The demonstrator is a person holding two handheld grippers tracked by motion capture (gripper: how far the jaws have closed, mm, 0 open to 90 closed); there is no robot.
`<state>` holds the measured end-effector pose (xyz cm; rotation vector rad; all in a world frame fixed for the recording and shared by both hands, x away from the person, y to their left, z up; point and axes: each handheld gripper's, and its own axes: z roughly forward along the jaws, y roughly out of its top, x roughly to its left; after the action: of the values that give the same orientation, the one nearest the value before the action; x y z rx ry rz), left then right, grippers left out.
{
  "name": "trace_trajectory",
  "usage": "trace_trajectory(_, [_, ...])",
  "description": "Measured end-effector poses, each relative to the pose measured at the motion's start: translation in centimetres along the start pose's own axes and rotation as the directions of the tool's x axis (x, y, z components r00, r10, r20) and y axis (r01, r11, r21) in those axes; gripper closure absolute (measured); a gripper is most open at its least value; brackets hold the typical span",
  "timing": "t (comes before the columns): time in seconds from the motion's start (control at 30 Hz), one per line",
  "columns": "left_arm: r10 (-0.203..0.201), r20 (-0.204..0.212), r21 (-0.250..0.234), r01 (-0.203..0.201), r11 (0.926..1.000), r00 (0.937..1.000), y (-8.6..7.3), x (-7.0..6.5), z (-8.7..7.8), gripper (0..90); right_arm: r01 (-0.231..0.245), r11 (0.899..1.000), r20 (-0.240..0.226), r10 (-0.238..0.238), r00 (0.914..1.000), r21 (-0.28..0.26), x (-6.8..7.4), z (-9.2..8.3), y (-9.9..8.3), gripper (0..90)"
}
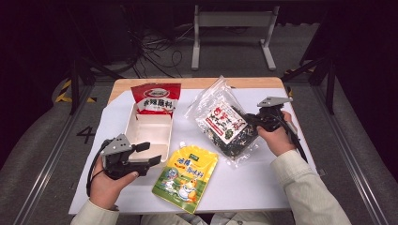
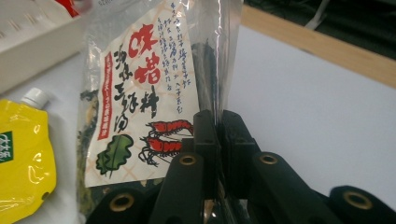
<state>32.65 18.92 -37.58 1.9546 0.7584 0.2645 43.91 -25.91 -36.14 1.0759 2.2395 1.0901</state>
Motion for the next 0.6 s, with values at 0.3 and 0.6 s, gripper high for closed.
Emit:
trace_trajectory(0.3, [-0.005,0.046,-0.012,0.005,0.9999,0.9989,0.5,-0.5,1.7,35.4,0.024,0.994,0.003,-0.024,0.9997,-0.11,0.8,-3.3,0.0,85.2])
trace_trajectory(0.6, [0.017,0.134,-0.05,-0.011,0.9987,0.9908,1.1,-1.6,3.9,41.8,0.027,0.978,-0.012,-0.03,0.9995,-0.205,1.9,-6.4,-0.6,85.1])
